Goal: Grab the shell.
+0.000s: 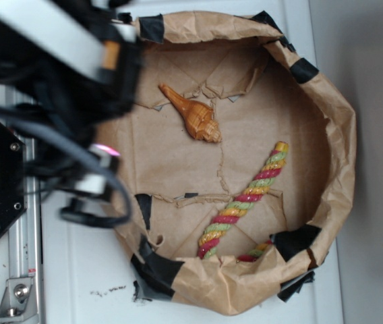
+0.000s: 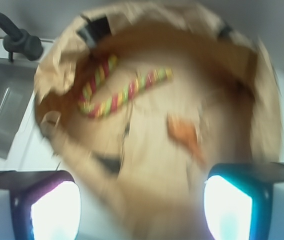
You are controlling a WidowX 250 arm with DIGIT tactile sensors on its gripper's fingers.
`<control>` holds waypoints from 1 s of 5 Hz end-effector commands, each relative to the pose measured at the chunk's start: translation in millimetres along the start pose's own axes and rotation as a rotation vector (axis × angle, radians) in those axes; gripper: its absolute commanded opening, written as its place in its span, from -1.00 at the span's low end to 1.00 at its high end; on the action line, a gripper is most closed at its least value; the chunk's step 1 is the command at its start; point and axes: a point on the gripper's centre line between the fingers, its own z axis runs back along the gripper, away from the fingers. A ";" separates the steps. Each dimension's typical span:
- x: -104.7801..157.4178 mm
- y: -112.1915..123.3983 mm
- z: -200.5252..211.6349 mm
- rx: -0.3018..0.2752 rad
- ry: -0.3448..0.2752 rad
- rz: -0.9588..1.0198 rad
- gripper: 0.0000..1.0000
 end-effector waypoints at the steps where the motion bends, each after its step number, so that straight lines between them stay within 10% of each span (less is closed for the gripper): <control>1: 33.3 11.1 -64.0 0.036 0.000 -0.206 1.00; 4: -15.2 64.7 -128.8 0.024 0.138 -0.262 1.00; 5: -13.5 51.6 -147.8 0.075 0.159 -0.274 -1.00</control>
